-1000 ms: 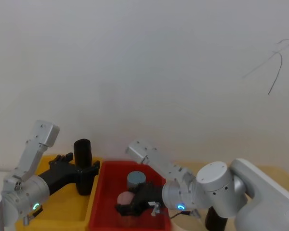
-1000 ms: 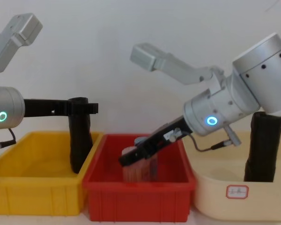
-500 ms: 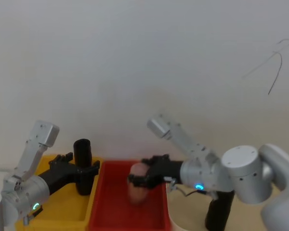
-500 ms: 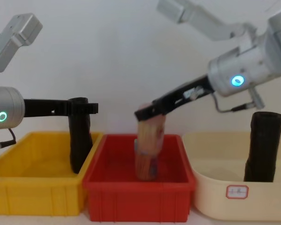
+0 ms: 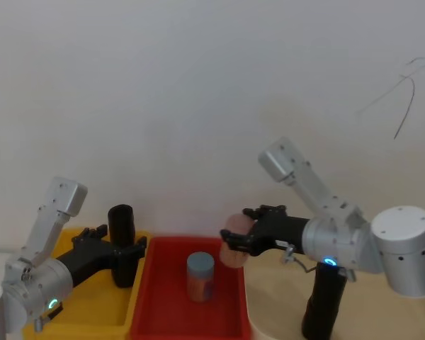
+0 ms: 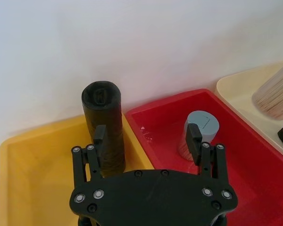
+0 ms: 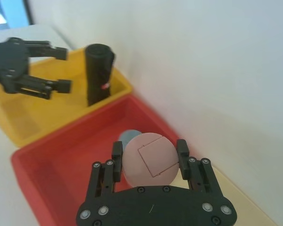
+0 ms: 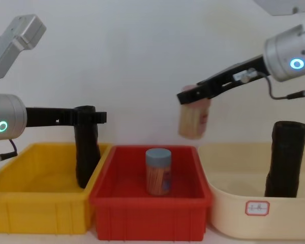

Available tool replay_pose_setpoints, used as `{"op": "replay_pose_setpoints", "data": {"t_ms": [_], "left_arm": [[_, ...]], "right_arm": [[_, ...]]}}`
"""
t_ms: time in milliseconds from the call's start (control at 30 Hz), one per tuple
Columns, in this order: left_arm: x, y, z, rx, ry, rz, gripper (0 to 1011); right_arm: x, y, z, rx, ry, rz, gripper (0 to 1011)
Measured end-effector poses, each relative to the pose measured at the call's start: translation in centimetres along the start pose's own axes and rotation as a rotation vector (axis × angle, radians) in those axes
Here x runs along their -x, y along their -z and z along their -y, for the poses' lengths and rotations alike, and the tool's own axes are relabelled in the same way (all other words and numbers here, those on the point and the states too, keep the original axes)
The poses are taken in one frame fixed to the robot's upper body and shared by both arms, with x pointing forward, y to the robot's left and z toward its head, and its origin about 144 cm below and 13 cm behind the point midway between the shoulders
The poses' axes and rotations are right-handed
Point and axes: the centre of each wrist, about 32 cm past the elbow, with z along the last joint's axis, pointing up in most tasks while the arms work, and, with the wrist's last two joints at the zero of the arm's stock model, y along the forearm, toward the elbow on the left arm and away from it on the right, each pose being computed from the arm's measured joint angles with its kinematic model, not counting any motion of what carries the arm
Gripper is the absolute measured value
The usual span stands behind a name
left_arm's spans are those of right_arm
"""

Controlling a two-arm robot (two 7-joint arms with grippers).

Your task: Pick up the garbage bag with the one hand and transfer it to the other hand.

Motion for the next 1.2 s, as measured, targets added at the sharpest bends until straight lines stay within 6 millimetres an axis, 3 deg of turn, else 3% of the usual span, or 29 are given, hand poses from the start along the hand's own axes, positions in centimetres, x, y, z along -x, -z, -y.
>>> {"op": "replay_pose_setpoints", "data": {"t_ms": [500, 900, 1200], "left_arm": [[0.0, 0.0, 0.0, 0.000, 0.000, 0.000, 1001], [0.0, 0.0, 0.0, 0.000, 0.000, 0.000, 1002], [0.0, 0.0, 0.0, 0.000, 0.000, 0.000, 1002]], "right_arm": [[-2.3, 1.9, 1.6, 0.048, 0.133, -0.011, 668], [-3.2, 2.7, 1.9, 0.070, 0.177, -0.010, 969], [-3.4, 2.8, 2.1, 0.069, 0.189, -0.011, 1001]]}}
